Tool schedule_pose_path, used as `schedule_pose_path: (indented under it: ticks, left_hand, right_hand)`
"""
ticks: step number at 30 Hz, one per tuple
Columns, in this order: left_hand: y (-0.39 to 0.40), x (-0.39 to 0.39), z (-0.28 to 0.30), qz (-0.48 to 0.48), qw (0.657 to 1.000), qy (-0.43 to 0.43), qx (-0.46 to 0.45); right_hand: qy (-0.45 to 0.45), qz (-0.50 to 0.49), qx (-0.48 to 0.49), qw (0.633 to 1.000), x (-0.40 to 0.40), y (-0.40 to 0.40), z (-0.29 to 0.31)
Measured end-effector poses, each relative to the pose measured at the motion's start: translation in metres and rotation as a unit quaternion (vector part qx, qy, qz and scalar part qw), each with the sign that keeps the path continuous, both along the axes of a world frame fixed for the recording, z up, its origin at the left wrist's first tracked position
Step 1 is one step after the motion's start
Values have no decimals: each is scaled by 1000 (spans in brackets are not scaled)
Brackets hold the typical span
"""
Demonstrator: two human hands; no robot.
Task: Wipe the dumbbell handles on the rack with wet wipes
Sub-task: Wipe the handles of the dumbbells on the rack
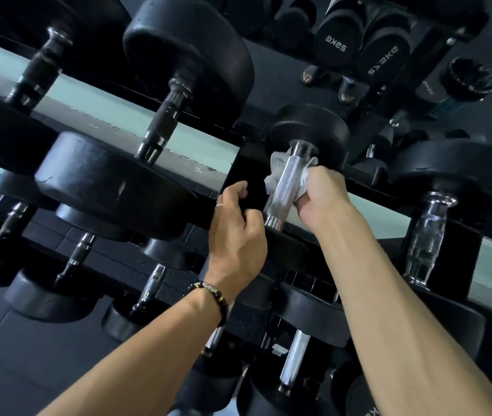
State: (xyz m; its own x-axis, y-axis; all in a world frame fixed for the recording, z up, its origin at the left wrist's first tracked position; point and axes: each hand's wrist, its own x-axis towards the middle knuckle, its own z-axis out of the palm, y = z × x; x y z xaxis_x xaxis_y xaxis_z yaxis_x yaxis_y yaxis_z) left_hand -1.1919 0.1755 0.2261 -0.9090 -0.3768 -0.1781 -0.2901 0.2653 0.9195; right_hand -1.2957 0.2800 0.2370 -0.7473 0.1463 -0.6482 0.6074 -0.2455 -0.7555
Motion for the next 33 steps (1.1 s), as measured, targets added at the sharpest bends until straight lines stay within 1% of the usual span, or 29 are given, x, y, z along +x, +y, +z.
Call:
schedule_pose_path:
  ticks: [2, 4, 5, 7, 10, 11, 12, 14, 16, 17, 18, 20, 22, 23, 24, 25, 27, 28, 29, 30, 33]
  left_hand:
    - [0, 0, 0, 4, 1000, 0, 3]
    - [0, 0, 1, 8, 1000, -1, 4]
    - [1, 0, 1, 7, 1000, -2, 4]
    - [1, 0, 1, 4, 1000, -3, 2]
    - [1, 0, 1, 3, 1000, -6, 6]
    - [1, 0, 1, 4, 1000, -7, 6]
    - [1, 0, 2, 6, 1000, -8, 5]
    - [1, 0, 2, 6, 1000, -10, 4]
    - [1, 0, 1, 4, 1000, -10, 3]
    - [1, 0, 1, 5, 1000, -12, 3]
    - [1, 1, 1, 6, 1000, -14, 4]
    - [1, 1, 1, 5, 1000, -19, 4]
    - [2, 2, 1, 8, 1000, -21, 3]
    - [2, 2, 1, 10, 1000, -22, 0]
    - [2, 2, 1, 12, 1000, -25, -4]
    - [2, 1, 0, 14, 999, -28, -7]
    - [2, 2, 0, 17, 999, -30, -13]
    - [3, 2, 0, 18, 999, -30, -16]
    - [3, 3, 1, 19, 999, -32, -17]
    - [4, 3, 2, 19, 999, -37, -18]
    - [1, 7, 8, 18, 996, -83, -15]
  right_hand:
    - [-21, 83, 14, 996, 24, 5, 3]
    - [-42, 178, 51, 982, 45, 13, 8]
    - [-40, 201, 57, 977, 49, 17, 11]
    - [-15, 175, 44, 983, 37, 18, 11]
    - [23, 16, -4, 1000, 6, 9, 5]
    - [33, -7, 2, 999, 1, 4, 1]
    - [33, 9, 28, 999, 4, 1, -2]
    - [15, 88, 61, 994, 23, 4, -3]
    - [-8, 175, 68, 982, 41, 11, 3]
    - [-13, 187, 67, 980, 43, 14, 5]
    - [-10, 174, 62, 983, 40, 15, 6]
    - [13, 97, 31, 995, 25, 13, 8]
    - [34, 31, 4, 999, 13, 5, 11]
    - [39, 30, 10, 999, 13, 2, 11]
    - [37, 54, 31, 997, 18, 1, 12]
    - [33, 101, 65, 992, 27, 4, 10]
    - [25, 216, 134, 967, 47, 14, 6]
    - [29, 254, 153, 955, 54, 18, 5]
    - [36, 262, 166, 950, 55, 23, 2]
    - [41, 247, 178, 952, 54, 26, -1]
    - [69, 170, 186, 965, 54, 29, -2]
